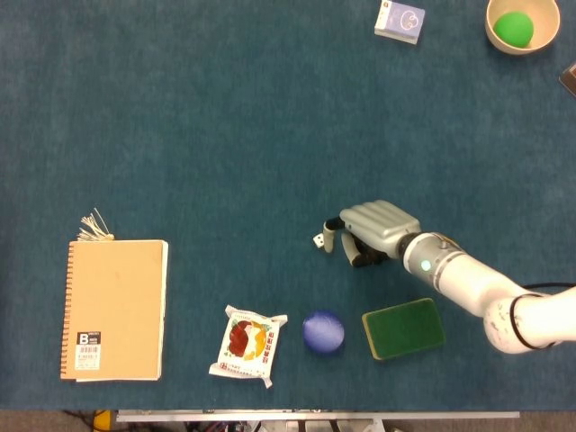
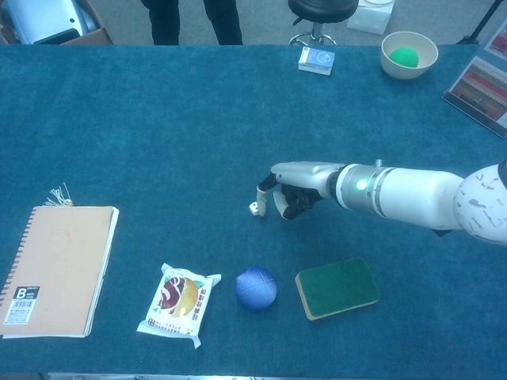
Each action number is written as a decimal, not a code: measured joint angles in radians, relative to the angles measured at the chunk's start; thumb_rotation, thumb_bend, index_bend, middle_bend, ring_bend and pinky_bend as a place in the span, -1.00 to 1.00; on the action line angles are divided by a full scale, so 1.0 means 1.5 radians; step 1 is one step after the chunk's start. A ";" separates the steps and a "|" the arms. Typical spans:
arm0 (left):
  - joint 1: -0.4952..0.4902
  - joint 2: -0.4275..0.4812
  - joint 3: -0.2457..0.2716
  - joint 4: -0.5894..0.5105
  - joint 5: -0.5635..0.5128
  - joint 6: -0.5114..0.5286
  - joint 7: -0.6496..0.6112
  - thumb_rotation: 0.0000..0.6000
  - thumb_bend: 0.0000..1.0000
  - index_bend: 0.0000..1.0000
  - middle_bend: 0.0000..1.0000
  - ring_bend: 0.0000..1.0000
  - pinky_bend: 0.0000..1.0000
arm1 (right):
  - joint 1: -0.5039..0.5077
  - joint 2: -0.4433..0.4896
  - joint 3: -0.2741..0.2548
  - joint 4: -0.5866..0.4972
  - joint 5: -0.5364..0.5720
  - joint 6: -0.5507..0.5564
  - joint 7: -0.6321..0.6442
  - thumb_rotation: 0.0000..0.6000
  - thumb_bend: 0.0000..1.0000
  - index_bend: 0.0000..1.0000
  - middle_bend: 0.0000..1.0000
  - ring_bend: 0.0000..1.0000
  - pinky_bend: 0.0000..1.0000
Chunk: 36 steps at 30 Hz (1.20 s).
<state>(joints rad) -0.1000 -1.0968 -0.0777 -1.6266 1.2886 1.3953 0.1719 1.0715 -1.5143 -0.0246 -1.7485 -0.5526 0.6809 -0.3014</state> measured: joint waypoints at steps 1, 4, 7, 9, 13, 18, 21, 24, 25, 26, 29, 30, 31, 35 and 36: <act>0.000 0.000 0.000 0.000 0.000 0.000 0.000 1.00 -0.24 -0.13 -0.32 -0.80 -0.70 | 0.001 0.000 -0.002 0.001 0.003 0.000 0.000 1.00 1.00 -0.17 1.00 1.00 1.00; 0.000 0.000 0.000 0.000 0.000 0.000 0.001 1.00 -0.24 -0.13 -0.32 -0.80 -0.70 | 0.003 -0.002 -0.005 0.005 0.006 0.000 0.001 1.00 1.00 -0.17 1.00 1.00 1.00; 0.000 0.000 0.000 -0.001 0.001 0.001 0.000 1.00 -0.24 -0.13 -0.32 -0.80 -0.70 | 0.003 -0.006 -0.008 0.011 0.004 -0.001 0.004 1.00 1.00 -0.17 1.00 1.00 1.00; 0.000 0.001 0.000 -0.001 0.001 0.001 -0.001 1.00 -0.24 -0.13 -0.32 -0.80 -0.70 | 0.002 -0.009 -0.009 0.013 0.002 -0.001 0.005 1.00 1.00 -0.17 1.00 1.00 1.00; 0.001 0.002 0.000 -0.003 0.002 0.002 -0.002 1.00 -0.24 -0.13 -0.32 -0.80 -0.70 | 0.001 -0.013 -0.011 0.020 -0.001 -0.002 0.009 1.00 1.00 -0.17 1.00 1.00 1.00; 0.001 0.002 0.001 -0.004 0.003 0.003 -0.002 1.00 -0.24 -0.13 -0.32 -0.80 -0.70 | -0.001 -0.017 -0.014 0.027 -0.007 -0.002 0.012 1.00 1.00 -0.17 1.00 1.00 1.00; 0.001 0.002 0.000 -0.004 0.002 0.002 -0.001 1.00 -0.24 -0.13 -0.32 -0.80 -0.70 | -0.002 -0.019 -0.014 0.030 -0.009 -0.002 0.014 1.00 1.00 -0.17 1.00 1.00 1.00; 0.001 0.002 0.001 -0.004 0.002 0.001 0.000 1.00 -0.24 -0.13 -0.32 -0.80 -0.70 | -0.004 -0.020 -0.014 0.033 -0.013 0.000 0.016 1.00 1.00 -0.21 1.00 1.00 1.00; 0.001 0.002 0.001 -0.003 0.002 0.001 0.000 1.00 -0.24 -0.13 -0.32 -0.80 -0.70 | -0.005 -0.021 -0.013 0.034 -0.015 0.001 0.017 1.00 1.00 -0.23 1.00 1.00 1.00; 0.001 0.002 0.001 -0.004 0.002 0.001 0.000 1.00 -0.24 -0.13 -0.32 -0.80 -0.70 | -0.006 -0.021 -0.013 0.035 -0.016 0.001 0.018 1.00 1.00 -0.25 1.00 1.00 1.00; 0.000 0.002 0.001 -0.004 0.002 0.000 0.000 1.00 -0.24 -0.13 -0.32 -0.80 -0.70 | -0.009 -0.022 -0.011 0.038 -0.022 0.003 0.022 1.00 1.00 -0.28 1.00 1.00 1.00; 0.000 0.002 0.002 -0.004 0.001 0.000 0.000 1.00 -0.24 -0.13 -0.32 -0.80 -0.70 | -0.010 -0.023 -0.011 0.039 -0.023 0.003 0.023 1.00 1.00 -0.29 1.00 1.00 1.00; 0.000 0.002 0.002 -0.004 0.002 0.000 0.000 1.00 -0.24 -0.13 -0.32 -0.80 -0.70 | -0.011 -0.024 -0.010 0.041 -0.024 0.003 0.024 1.00 1.00 -0.29 1.00 1.00 1.00; 0.001 0.002 0.002 -0.004 0.002 0.000 0.000 1.00 -0.24 -0.13 -0.32 -0.80 -0.70 | -0.013 -0.029 -0.007 0.049 -0.027 -0.001 0.029 1.00 1.00 -0.30 1.00 1.00 1.00; 0.001 0.002 0.002 -0.004 0.002 0.000 0.000 1.00 -0.24 -0.13 -0.32 -0.80 -0.70 | -0.013 -0.030 -0.007 0.051 -0.028 -0.002 0.029 1.00 1.00 -0.30 1.00 1.00 1.00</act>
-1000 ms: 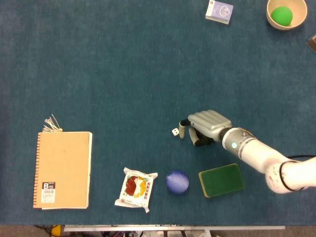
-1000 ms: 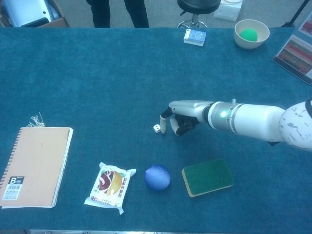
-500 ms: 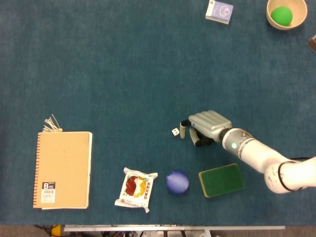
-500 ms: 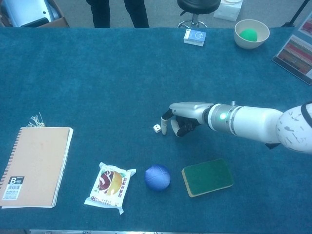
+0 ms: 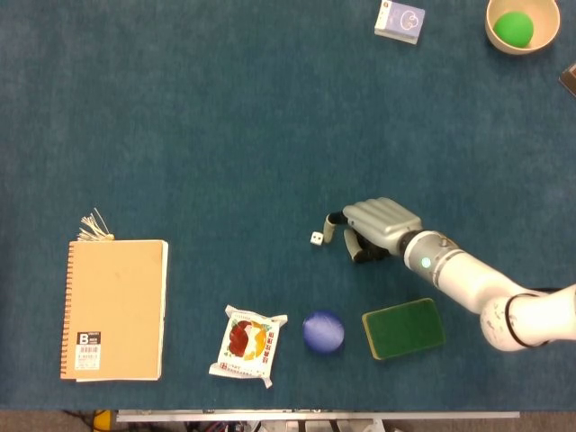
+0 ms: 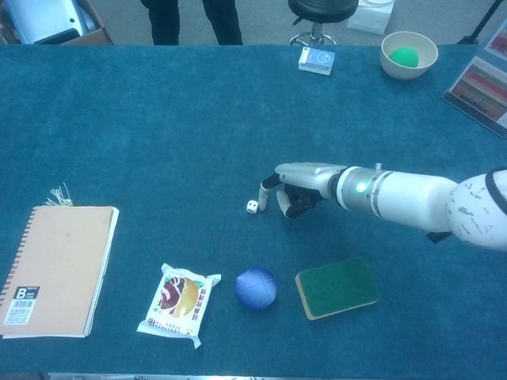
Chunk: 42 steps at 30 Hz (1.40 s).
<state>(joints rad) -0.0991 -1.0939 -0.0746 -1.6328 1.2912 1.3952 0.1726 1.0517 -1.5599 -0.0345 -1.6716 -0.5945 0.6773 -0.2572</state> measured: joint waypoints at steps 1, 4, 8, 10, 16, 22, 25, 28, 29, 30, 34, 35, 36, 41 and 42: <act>0.000 0.000 0.000 0.000 0.000 0.000 0.000 1.00 -0.24 -0.13 -0.32 -0.80 -0.70 | 0.000 -0.002 0.001 0.003 -0.001 -0.002 0.001 1.00 1.00 -0.30 1.00 1.00 1.00; 0.000 0.000 0.000 0.000 0.000 0.000 -0.001 1.00 -0.24 -0.13 -0.32 -0.80 -0.70 | 0.001 -0.008 0.004 0.007 -0.003 -0.007 0.003 1.00 1.00 -0.30 1.00 1.00 1.00; 0.000 0.001 0.000 0.000 0.000 -0.001 -0.002 1.00 -0.24 -0.13 -0.32 -0.80 -0.70 | 0.003 -0.014 0.008 0.011 -0.006 -0.011 0.005 1.00 1.00 -0.30 1.00 1.00 1.00; 0.000 0.001 -0.001 0.000 -0.001 -0.001 -0.003 1.00 -0.24 -0.13 -0.32 -0.80 -0.70 | 0.004 -0.017 0.012 0.011 -0.009 -0.013 0.006 1.00 1.00 -0.30 1.00 1.00 1.00; -0.001 0.001 0.000 0.001 -0.001 -0.002 -0.003 1.00 -0.24 -0.13 -0.32 -0.80 -0.70 | 0.007 -0.019 0.021 0.007 -0.018 -0.010 0.009 1.00 1.00 -0.30 1.00 1.00 1.00; 0.000 0.001 0.000 0.001 0.000 -0.002 -0.002 1.00 -0.24 -0.13 -0.32 -0.80 -0.70 | 0.005 -0.021 0.025 0.008 -0.025 -0.011 0.015 1.00 1.00 -0.30 1.00 1.00 1.00; -0.001 0.000 0.000 0.001 -0.001 -0.003 -0.001 1.00 -0.24 -0.13 -0.32 -0.80 -0.70 | 0.004 -0.024 0.030 0.012 -0.033 -0.013 0.022 1.00 1.00 -0.30 1.00 1.00 1.00; -0.001 0.000 0.001 0.001 -0.001 -0.003 -0.001 1.00 -0.24 -0.13 -0.32 -0.80 -0.70 | 0.002 -0.028 0.035 0.017 -0.042 -0.017 0.028 1.00 1.00 -0.30 1.00 1.00 1.00; -0.001 0.001 0.001 0.001 -0.001 -0.003 -0.001 1.00 -0.24 -0.13 -0.32 -0.80 -0.70 | 0.001 -0.029 0.036 0.018 -0.045 -0.018 0.030 1.00 1.00 -0.30 1.00 1.00 1.00; -0.001 0.001 0.001 0.001 -0.001 -0.003 -0.001 1.00 -0.24 -0.13 -0.32 -0.80 -0.70 | 0.001 -0.031 0.038 0.019 -0.049 -0.019 0.032 1.00 1.00 -0.30 1.00 1.00 1.00; -0.001 0.001 0.001 0.000 0.001 -0.003 -0.002 1.00 -0.24 -0.13 -0.32 -0.80 -0.70 | 0.000 -0.033 0.043 0.018 -0.060 -0.021 0.038 1.00 1.00 -0.30 1.00 1.00 1.00; -0.001 0.001 0.001 0.000 0.001 -0.003 -0.002 1.00 -0.24 -0.13 -0.32 -0.80 -0.70 | -0.001 -0.033 0.045 0.016 -0.063 -0.021 0.039 1.00 1.00 -0.30 1.00 1.00 1.00; -0.001 0.001 0.002 0.000 0.001 -0.003 -0.002 1.00 -0.24 -0.13 -0.32 -0.80 -0.70 | -0.001 -0.032 0.046 0.014 -0.066 -0.020 0.039 1.00 1.00 -0.30 1.00 1.00 1.00; -0.001 0.002 0.001 0.000 0.001 -0.003 -0.002 1.00 -0.24 -0.13 -0.32 -0.80 -0.70 | -0.001 -0.019 0.050 -0.007 -0.076 -0.006 0.035 1.00 1.00 -0.30 1.00 1.00 1.00; -0.001 0.001 0.002 0.000 0.001 -0.003 -0.002 1.00 -0.24 -0.13 -0.32 -0.80 -0.70 | -0.001 -0.015 0.049 -0.012 -0.077 -0.002 0.032 1.00 1.00 -0.30 1.00 1.00 1.00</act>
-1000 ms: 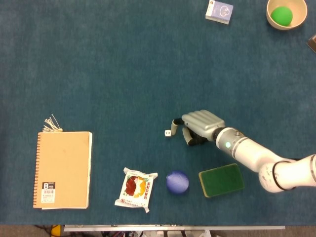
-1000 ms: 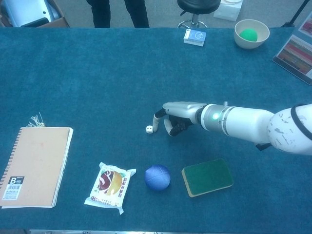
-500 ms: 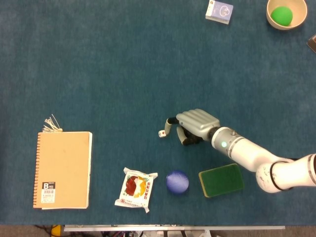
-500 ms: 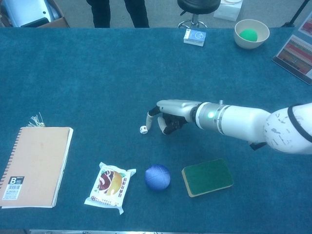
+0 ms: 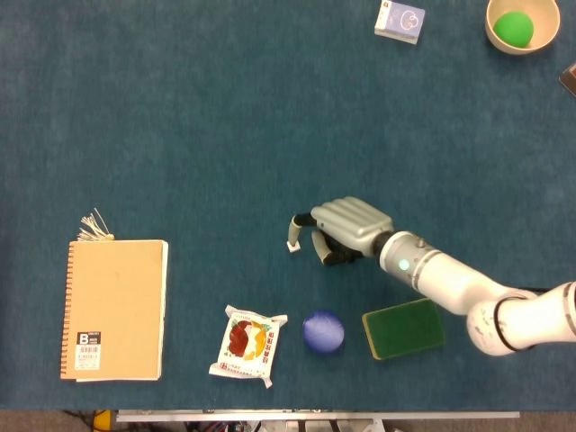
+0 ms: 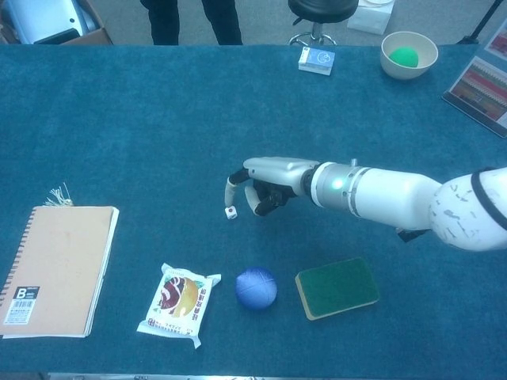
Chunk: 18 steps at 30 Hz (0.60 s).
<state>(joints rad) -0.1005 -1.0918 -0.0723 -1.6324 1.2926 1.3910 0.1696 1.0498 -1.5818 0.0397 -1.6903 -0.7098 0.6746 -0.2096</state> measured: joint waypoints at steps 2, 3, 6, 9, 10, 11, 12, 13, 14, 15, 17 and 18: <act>0.000 0.000 0.000 0.000 0.000 0.000 0.001 1.00 -0.24 -0.13 -0.32 -0.80 -0.70 | 0.000 0.011 -0.003 -0.011 -0.001 0.014 -0.012 1.00 1.00 -0.30 1.00 1.00 1.00; 0.000 0.000 0.000 0.000 0.000 0.000 0.001 1.00 -0.24 -0.13 -0.32 -0.80 -0.70 | 0.000 0.015 -0.006 -0.016 -0.003 0.021 -0.018 1.00 1.00 -0.30 1.00 1.00 1.00; 0.000 -0.001 0.001 0.000 0.000 0.000 0.003 1.00 -0.24 -0.13 -0.32 -0.80 -0.70 | -0.004 0.029 -0.020 -0.027 -0.016 0.059 -0.053 1.00 1.00 -0.30 1.00 1.00 1.00; 0.000 -0.002 0.000 0.002 -0.003 -0.001 0.005 1.00 -0.24 -0.13 -0.32 -0.80 -0.70 | -0.014 0.042 -0.045 -0.035 -0.048 0.119 -0.106 1.00 1.00 -0.30 1.00 1.00 1.00; -0.001 -0.003 0.000 0.003 -0.004 -0.002 0.005 1.00 -0.24 -0.13 -0.32 -0.80 -0.70 | -0.021 0.048 -0.058 -0.036 -0.067 0.148 -0.131 1.00 1.00 -0.30 1.00 1.00 1.00; -0.001 -0.004 0.000 0.005 -0.004 -0.003 0.006 1.00 -0.24 -0.13 -0.32 -0.80 -0.70 | -0.028 0.053 -0.069 -0.037 -0.085 0.171 -0.150 1.00 1.00 -0.30 1.00 1.00 1.00; -0.001 -0.005 0.000 0.005 -0.005 -0.003 0.006 1.00 -0.24 -0.13 -0.32 -0.80 -0.70 | -0.036 0.060 -0.081 -0.038 -0.103 0.194 -0.170 1.00 1.00 -0.30 1.00 1.00 1.00; -0.001 -0.006 0.001 0.006 -0.005 -0.004 0.007 1.00 -0.24 -0.13 -0.32 -0.80 -0.70 | -0.047 0.070 -0.097 -0.040 -0.128 0.223 -0.195 1.00 1.00 -0.30 1.00 1.00 1.00; -0.001 -0.007 0.001 0.007 -0.005 -0.004 0.007 1.00 -0.24 -0.13 -0.32 -0.80 -0.70 | -0.057 0.079 -0.110 -0.042 -0.145 0.243 -0.213 1.00 1.00 -0.30 0.98 1.00 1.00; -0.002 -0.007 0.001 0.008 -0.005 -0.005 0.008 1.00 -0.24 -0.13 -0.32 -0.80 -0.70 | -0.068 0.090 -0.123 -0.045 -0.163 0.262 -0.231 1.00 0.99 -0.30 0.95 1.00 1.00; -0.002 -0.009 0.001 0.011 -0.006 -0.006 0.008 1.00 -0.24 -0.13 -0.32 -0.80 -0.70 | -0.090 0.116 -0.149 -0.053 -0.200 0.299 -0.269 1.00 0.88 -0.30 0.87 1.00 1.00; -0.003 -0.010 0.001 0.012 -0.006 -0.006 0.008 1.00 -0.24 -0.13 -0.32 -0.80 -0.70 | -0.099 0.128 -0.159 -0.057 -0.213 0.311 -0.284 1.00 0.74 -0.30 0.81 0.99 1.00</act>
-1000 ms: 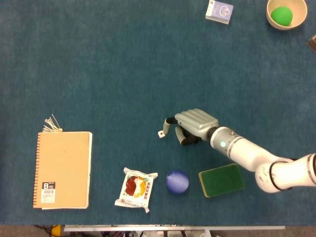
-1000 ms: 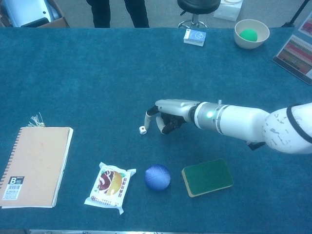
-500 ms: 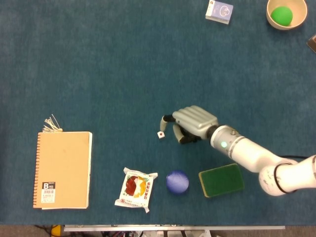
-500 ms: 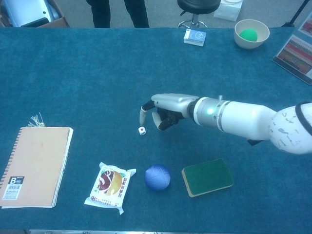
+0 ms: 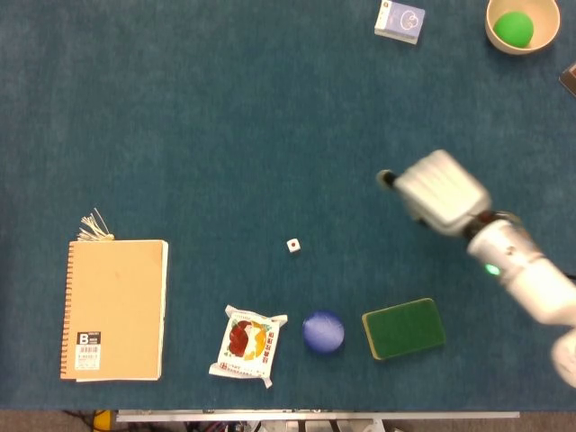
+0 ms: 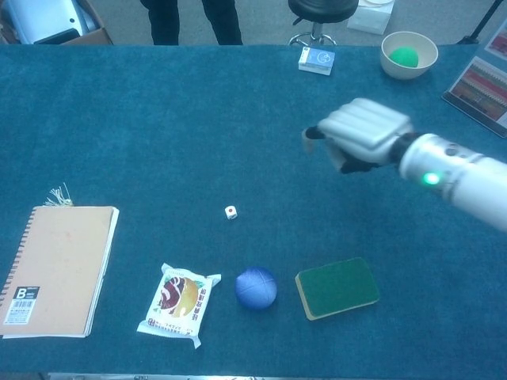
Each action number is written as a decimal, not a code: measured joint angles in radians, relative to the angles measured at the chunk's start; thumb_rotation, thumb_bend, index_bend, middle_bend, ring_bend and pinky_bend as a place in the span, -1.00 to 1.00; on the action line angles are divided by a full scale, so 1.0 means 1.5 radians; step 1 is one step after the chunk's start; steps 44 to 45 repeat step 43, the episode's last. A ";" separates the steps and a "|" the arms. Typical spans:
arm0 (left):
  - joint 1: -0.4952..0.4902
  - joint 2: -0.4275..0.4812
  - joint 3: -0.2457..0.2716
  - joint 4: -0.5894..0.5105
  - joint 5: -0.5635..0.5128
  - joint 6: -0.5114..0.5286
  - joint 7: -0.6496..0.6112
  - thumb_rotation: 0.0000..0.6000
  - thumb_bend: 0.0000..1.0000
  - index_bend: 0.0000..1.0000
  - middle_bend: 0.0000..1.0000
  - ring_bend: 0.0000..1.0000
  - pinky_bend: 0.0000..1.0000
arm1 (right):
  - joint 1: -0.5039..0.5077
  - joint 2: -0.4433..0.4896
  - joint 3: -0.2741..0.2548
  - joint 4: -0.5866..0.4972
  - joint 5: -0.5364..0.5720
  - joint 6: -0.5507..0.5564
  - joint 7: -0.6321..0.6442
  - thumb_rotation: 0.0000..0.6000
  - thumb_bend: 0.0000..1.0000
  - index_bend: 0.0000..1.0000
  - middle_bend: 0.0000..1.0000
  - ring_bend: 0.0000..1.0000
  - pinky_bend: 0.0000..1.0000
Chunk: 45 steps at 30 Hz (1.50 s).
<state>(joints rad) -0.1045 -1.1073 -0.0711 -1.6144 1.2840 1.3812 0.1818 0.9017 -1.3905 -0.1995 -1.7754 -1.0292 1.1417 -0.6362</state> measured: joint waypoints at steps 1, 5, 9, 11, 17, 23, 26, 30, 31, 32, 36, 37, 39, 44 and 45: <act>0.000 -0.001 0.000 0.001 0.000 -0.001 0.000 1.00 -0.24 -0.13 -0.32 -0.80 -0.69 | -0.010 0.015 -0.012 -0.006 -0.015 0.015 -0.020 1.00 0.62 -0.30 0.76 0.97 1.00; -0.003 -0.005 0.000 0.008 0.006 -0.002 -0.009 1.00 -0.24 -0.13 -0.32 -0.79 -0.67 | -0.039 0.052 -0.045 -0.031 -0.054 0.050 -0.085 1.00 0.32 -0.30 0.56 0.82 1.00; -0.007 -0.012 0.000 0.021 0.017 -0.004 -0.026 1.00 -0.24 -0.13 -0.32 -0.79 -0.64 | -0.071 0.095 -0.076 -0.067 -0.087 0.091 -0.158 1.00 0.14 -0.30 0.40 0.66 1.00; -0.011 -0.018 0.000 0.032 0.022 -0.009 -0.038 1.00 -0.24 -0.13 -0.32 -0.79 -0.62 | -0.091 0.122 -0.092 -0.087 -0.103 0.115 -0.197 1.00 0.11 -0.30 0.35 0.59 1.00; -0.024 -0.036 0.002 0.066 0.029 -0.038 -0.064 1.00 -0.24 -0.13 -0.32 -0.79 -0.61 | -0.160 0.201 -0.122 -0.138 -0.148 0.196 -0.269 1.00 0.09 -0.29 0.26 0.35 0.84; -0.035 -0.049 0.004 0.089 0.029 -0.060 -0.081 1.00 -0.24 -0.13 -0.32 -0.77 -0.61 | -0.223 0.246 -0.129 -0.139 -0.207 0.248 -0.268 1.00 0.09 0.05 0.21 0.18 0.36; -0.038 -0.053 0.004 0.097 0.028 -0.065 -0.085 1.00 -0.24 -0.13 -0.32 -0.76 -0.61 | -0.253 0.256 -0.126 -0.123 -0.228 0.266 -0.257 1.00 0.09 0.08 0.20 0.15 0.31; -0.038 -0.054 0.004 0.100 0.028 -0.064 -0.087 1.00 -0.24 -0.13 -0.32 -0.76 -0.61 | -0.289 0.263 -0.113 -0.098 -0.251 0.284 -0.226 1.00 0.09 0.08 0.20 0.15 0.30; -0.038 -0.054 0.004 0.099 0.028 -0.062 -0.086 1.00 -0.24 -0.13 -0.32 -0.76 -0.61 | -0.300 0.263 -0.108 -0.088 -0.257 0.289 -0.214 1.00 0.09 0.08 0.20 0.14 0.30; -0.037 -0.053 0.004 0.099 0.028 -0.060 -0.086 1.00 -0.24 -0.13 -0.32 -0.76 -0.61 | -0.307 0.263 -0.104 -0.082 -0.261 0.292 -0.205 1.00 0.09 0.08 0.20 0.14 0.29; -0.033 -0.050 0.001 0.095 0.026 -0.051 -0.085 1.00 -0.24 -0.13 -0.32 -0.76 -0.61 | -0.336 0.264 -0.083 -0.058 -0.271 0.300 -0.165 1.00 0.09 0.08 0.20 0.13 0.29; -0.032 -0.050 0.001 0.094 0.024 -0.049 -0.084 1.00 -0.24 -0.13 -0.32 -0.76 -0.61 | -0.343 0.265 -0.075 -0.053 -0.272 0.300 -0.155 1.00 0.09 0.08 0.20 0.13 0.29; -0.031 -0.048 0.000 0.093 0.020 -0.048 -0.080 1.00 -0.24 -0.13 -0.32 -0.76 -0.61 | -0.352 0.266 -0.063 -0.048 -0.273 0.297 -0.144 1.00 0.09 0.08 0.20 0.13 0.29; -0.029 -0.048 0.000 0.092 0.015 -0.047 -0.070 1.00 -0.24 -0.13 -0.32 -0.76 -0.61 | -0.366 0.272 -0.042 -0.043 -0.276 0.284 -0.127 1.00 0.09 0.08 0.20 0.13 0.29; -0.029 -0.048 0.000 0.092 0.015 -0.047 -0.070 1.00 -0.24 -0.13 -0.32 -0.76 -0.61 | -0.366 0.272 -0.042 -0.043 -0.276 0.284 -0.127 1.00 0.09 0.08 0.20 0.13 0.29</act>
